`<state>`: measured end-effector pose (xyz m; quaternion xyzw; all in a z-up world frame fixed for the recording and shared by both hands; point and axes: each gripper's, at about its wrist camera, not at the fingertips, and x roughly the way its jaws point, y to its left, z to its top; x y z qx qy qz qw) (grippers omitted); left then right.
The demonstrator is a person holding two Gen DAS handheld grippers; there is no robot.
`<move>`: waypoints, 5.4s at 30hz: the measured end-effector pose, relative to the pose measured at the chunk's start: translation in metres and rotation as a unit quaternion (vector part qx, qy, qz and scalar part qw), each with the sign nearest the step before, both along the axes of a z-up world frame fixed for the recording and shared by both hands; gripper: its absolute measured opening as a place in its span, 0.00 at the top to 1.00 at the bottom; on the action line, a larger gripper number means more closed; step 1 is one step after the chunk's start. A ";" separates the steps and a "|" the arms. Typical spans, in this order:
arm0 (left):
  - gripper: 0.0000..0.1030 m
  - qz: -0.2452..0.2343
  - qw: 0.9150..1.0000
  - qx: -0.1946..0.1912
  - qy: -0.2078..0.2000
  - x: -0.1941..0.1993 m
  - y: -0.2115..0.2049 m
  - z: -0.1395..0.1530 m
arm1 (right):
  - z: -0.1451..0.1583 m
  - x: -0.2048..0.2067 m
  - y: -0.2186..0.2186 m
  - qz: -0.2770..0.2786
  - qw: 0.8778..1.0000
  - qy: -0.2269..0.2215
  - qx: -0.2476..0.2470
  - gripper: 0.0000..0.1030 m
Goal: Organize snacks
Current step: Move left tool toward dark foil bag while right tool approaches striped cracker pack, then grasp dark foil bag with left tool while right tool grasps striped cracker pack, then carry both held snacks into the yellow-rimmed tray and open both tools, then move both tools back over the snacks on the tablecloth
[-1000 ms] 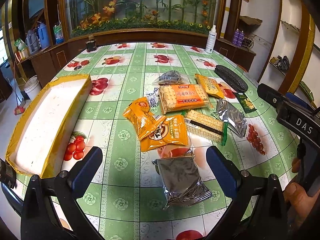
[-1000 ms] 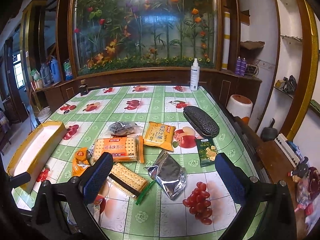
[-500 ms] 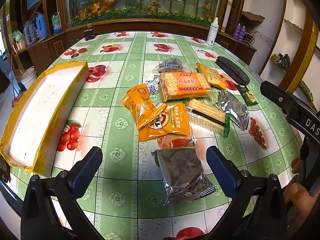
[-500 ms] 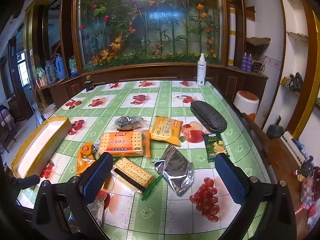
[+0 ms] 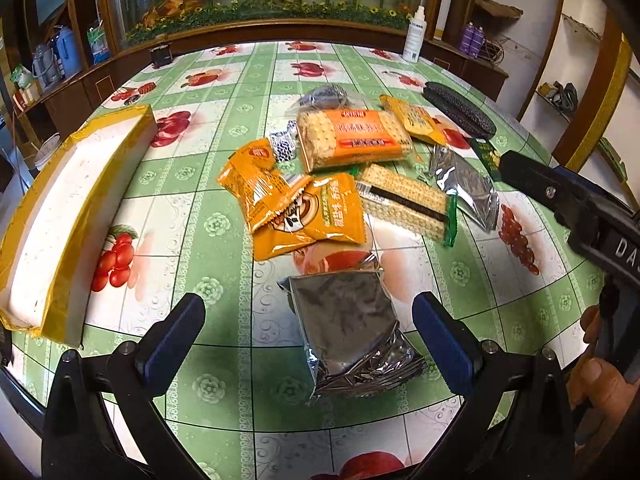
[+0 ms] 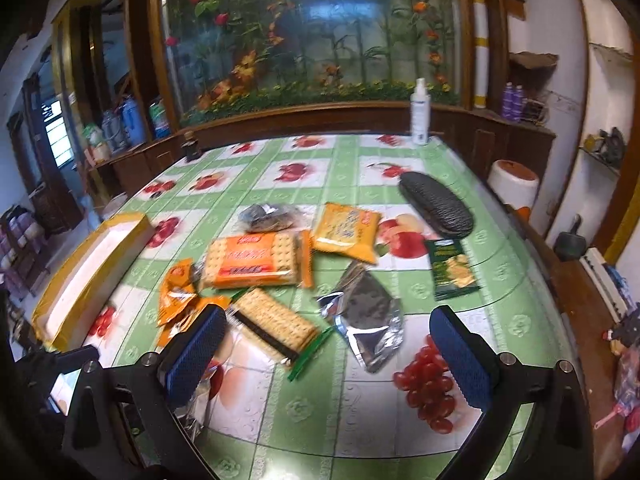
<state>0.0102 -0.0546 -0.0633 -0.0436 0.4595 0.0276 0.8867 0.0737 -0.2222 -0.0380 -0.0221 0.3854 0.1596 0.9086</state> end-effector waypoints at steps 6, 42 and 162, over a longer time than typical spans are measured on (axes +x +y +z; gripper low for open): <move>0.00 0.004 1.000 0.002 0.009 0.001 0.001 -0.005 | -0.017 -0.002 0.014 0.050 0.998 0.020 -0.014 0.01; 0.42 0.018 0.998 0.029 0.045 0.026 0.017 -0.033 | -0.083 0.059 0.056 0.261 0.957 0.122 -0.021 0.53; 0.30 0.180 0.981 0.020 -0.075 -0.019 0.158 0.035 | 0.006 0.023 0.106 0.143 0.883 0.008 0.447 0.07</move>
